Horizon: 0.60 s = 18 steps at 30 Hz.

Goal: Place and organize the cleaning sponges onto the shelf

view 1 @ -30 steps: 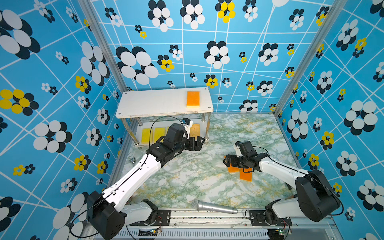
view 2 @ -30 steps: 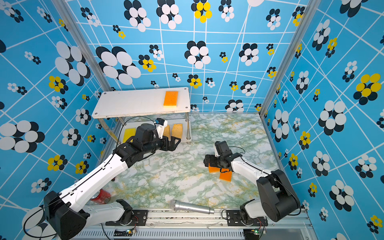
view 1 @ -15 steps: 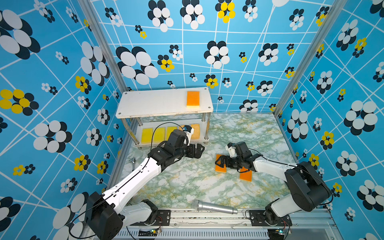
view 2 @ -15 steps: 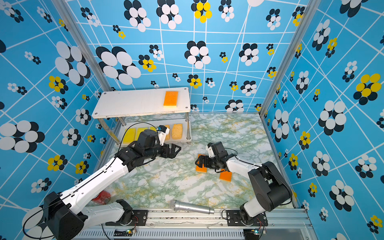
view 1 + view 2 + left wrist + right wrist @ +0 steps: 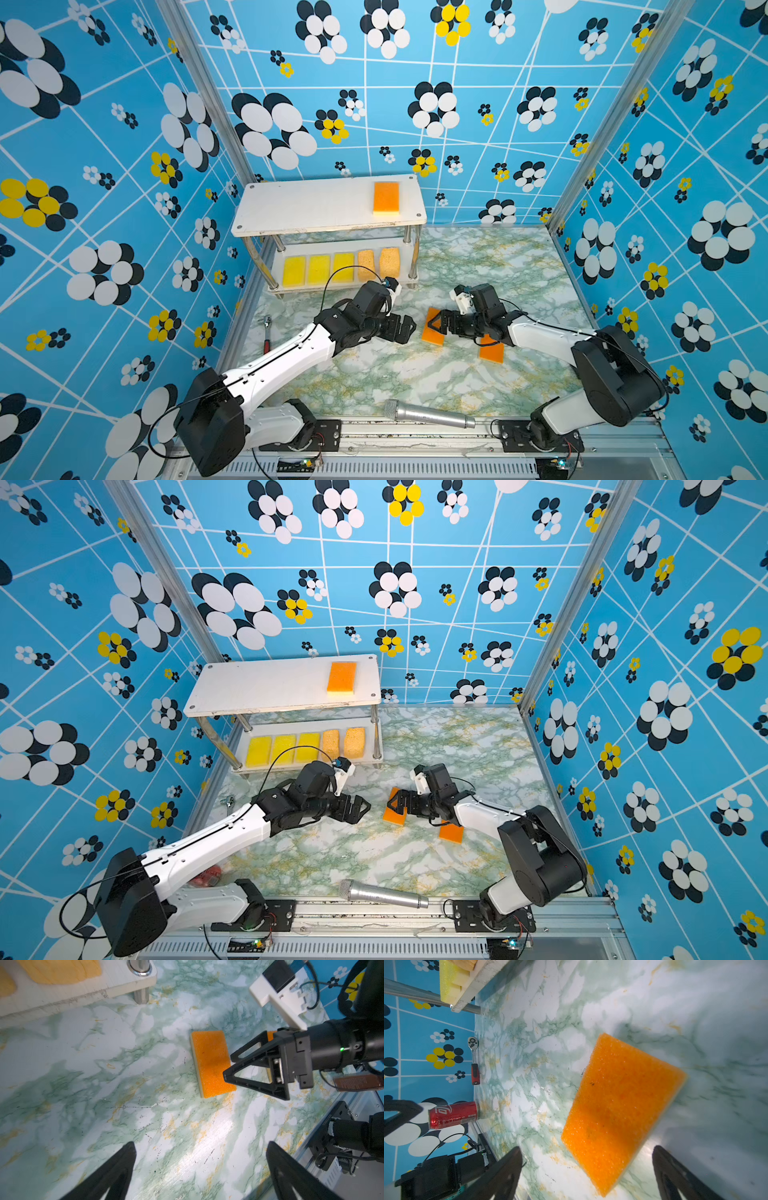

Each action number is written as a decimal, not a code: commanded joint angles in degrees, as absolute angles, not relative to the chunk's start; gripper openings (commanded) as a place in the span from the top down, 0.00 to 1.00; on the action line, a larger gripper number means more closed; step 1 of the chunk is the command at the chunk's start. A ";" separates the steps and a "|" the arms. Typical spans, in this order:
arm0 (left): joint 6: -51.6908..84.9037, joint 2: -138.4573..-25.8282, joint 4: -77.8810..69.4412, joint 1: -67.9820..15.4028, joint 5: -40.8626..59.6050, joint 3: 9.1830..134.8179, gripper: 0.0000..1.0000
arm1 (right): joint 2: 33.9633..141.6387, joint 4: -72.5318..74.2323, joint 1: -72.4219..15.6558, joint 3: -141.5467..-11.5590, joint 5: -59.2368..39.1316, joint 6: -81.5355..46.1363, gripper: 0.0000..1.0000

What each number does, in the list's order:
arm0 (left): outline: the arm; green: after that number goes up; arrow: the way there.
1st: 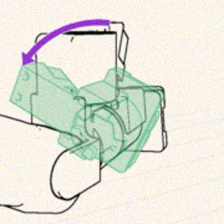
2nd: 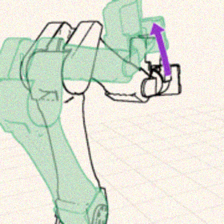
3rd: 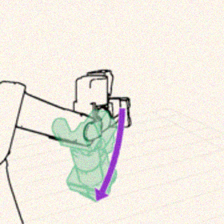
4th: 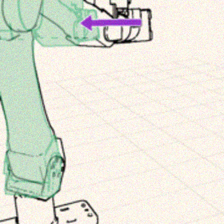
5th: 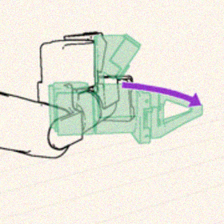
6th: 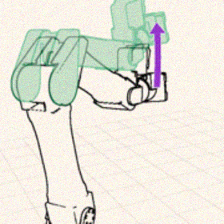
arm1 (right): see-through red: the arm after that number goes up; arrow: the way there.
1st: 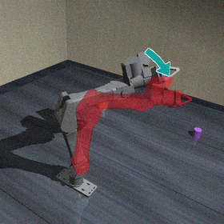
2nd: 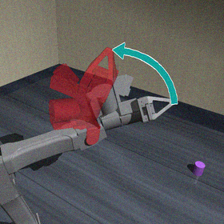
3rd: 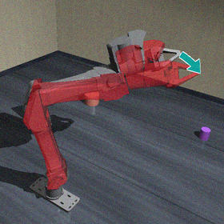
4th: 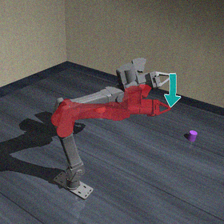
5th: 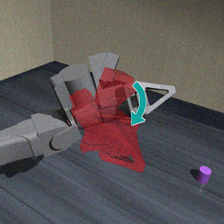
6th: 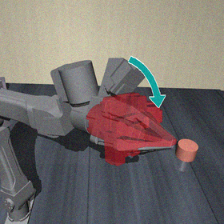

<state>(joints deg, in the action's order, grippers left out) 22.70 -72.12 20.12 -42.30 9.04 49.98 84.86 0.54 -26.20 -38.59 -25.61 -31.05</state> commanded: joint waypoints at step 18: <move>18.24 -90.54 17.11 -51.43 3.43 56.36 0.01 | 59.33 -17.57 -16.87 -37.80 -17.23 -26.45 0.01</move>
<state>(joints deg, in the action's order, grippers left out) 19.86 -88.75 16.32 -50.54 5.72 53.43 60.10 -15.44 -17.17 -38.59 -18.44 -26.37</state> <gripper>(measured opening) 0.990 0.991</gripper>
